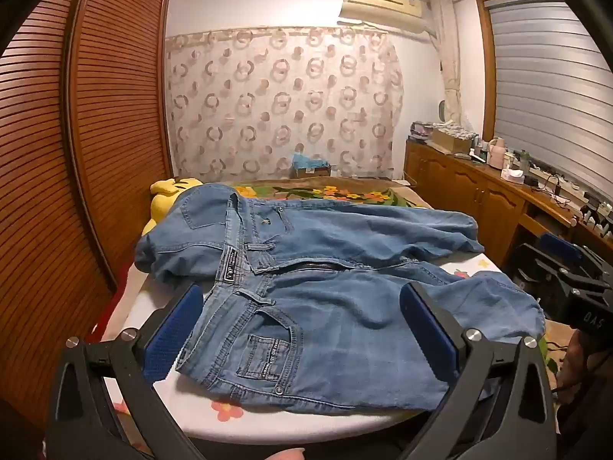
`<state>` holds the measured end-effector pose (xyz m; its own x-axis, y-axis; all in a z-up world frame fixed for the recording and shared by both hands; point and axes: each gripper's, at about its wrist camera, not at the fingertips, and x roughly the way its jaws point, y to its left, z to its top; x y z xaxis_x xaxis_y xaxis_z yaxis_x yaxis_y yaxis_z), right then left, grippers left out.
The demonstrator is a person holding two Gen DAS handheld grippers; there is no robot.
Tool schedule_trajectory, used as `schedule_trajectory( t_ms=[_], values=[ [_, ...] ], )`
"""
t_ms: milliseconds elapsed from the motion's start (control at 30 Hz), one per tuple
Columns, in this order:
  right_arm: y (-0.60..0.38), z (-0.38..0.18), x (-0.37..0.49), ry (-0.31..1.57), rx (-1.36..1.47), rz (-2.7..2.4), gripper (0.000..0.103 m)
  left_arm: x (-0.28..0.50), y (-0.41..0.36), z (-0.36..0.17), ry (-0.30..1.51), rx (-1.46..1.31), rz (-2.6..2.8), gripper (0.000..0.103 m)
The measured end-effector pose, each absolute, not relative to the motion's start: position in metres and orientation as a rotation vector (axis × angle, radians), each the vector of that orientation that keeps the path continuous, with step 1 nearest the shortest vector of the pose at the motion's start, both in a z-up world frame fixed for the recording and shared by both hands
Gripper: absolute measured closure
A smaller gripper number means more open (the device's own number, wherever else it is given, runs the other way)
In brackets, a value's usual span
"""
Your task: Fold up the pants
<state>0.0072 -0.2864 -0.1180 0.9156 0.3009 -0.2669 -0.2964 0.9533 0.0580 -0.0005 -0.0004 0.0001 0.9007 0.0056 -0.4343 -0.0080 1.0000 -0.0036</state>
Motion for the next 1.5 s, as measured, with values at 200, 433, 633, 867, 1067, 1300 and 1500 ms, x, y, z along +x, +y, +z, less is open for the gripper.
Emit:
schedule_trajectory(
  t_ms=[200,433,633,867,1067,1300,1500],
  values=[
    [-0.285,-0.117,0.006,0.278,0.014,0.311,0.01,-0.003,-0.002,-0.001,0.449,-0.003,0.006,0.0],
    [-0.286,-0.12,0.007,0.283,0.013,0.309,0.01,-0.003,0.0,0.0,0.449,-0.005,0.009,0.0],
    [-0.29,-0.119,0.008,0.281,0.011,0.308,0.01,-0.001,0.001,-0.001,0.453,-0.01,0.011,0.0],
    [-0.291,-0.118,0.008,0.28,0.01,0.304,0.01,-0.002,0.002,0.0,0.453,-0.011,0.01,0.0],
    [-0.286,-0.118,0.005,0.277,0.012,0.301,0.01,-0.002,0.001,0.001,0.451,-0.012,0.01,0.0],
    [-0.285,-0.118,0.004,0.276,0.011,0.299,0.01,-0.006,0.002,0.005,0.448,-0.012,0.009,0.0],
    [-0.286,-0.118,0.004,0.276,0.012,0.301,0.01,-0.006,0.003,0.009,0.444,-0.011,0.01,0.0]
  ],
)
